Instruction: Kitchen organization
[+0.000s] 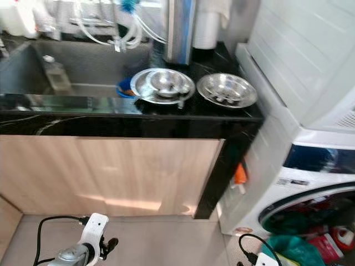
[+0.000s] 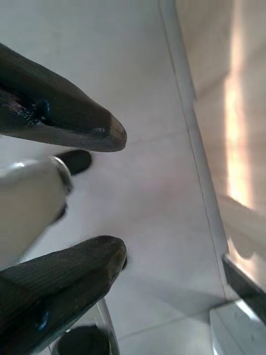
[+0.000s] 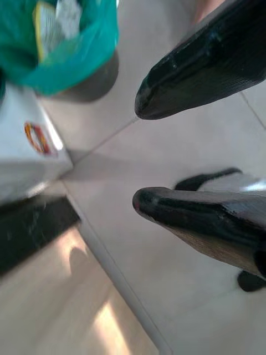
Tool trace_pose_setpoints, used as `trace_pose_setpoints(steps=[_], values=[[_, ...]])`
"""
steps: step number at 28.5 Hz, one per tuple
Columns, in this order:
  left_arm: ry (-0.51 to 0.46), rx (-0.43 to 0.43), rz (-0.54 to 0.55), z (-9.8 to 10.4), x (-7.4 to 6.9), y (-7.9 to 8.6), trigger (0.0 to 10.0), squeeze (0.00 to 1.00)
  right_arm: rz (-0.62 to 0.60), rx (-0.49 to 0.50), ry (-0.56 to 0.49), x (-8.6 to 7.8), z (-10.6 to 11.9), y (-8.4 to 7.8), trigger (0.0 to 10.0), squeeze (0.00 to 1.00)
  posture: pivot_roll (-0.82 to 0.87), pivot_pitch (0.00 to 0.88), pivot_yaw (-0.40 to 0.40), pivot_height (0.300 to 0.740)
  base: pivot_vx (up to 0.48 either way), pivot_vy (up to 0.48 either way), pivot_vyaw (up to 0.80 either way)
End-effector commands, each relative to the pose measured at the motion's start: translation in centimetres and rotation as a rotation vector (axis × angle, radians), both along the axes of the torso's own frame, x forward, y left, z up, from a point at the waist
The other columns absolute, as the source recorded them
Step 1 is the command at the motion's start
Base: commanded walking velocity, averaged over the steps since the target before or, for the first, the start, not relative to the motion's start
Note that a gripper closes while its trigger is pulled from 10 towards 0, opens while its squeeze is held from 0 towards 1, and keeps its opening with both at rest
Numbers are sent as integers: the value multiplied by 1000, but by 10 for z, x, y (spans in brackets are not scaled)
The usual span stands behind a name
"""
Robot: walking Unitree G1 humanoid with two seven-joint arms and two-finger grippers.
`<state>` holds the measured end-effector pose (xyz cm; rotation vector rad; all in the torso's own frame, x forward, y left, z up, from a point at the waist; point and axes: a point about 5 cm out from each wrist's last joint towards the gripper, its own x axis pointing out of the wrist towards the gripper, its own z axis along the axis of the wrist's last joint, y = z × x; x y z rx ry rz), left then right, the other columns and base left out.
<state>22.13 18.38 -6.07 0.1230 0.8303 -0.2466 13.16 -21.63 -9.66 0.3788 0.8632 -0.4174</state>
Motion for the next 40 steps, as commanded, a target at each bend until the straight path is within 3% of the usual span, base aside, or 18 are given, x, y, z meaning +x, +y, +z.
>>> trace_pose_setpoints(steps=[1, 18, 40], values=[[22, 7, -3, -3, -5, 3, 10000, 0, -3, 0, 1, -2, 0, 0, 10000, 0, 96, 68, -98, 740, 0, 409, 0], [18, 13, -8, -2, -4, 4, 10000, 0, -20, 2, -1, -2, -1, 2, 10000, 0, 100, 72, -92, 740, 0, 370, -309], [9, 9, 4, -1, -3, 4, 10000, 0, -39, 2, -16, 0, 0, 1, 10000, 0, 97, 84, -96, 740, 0, 0, 0]])
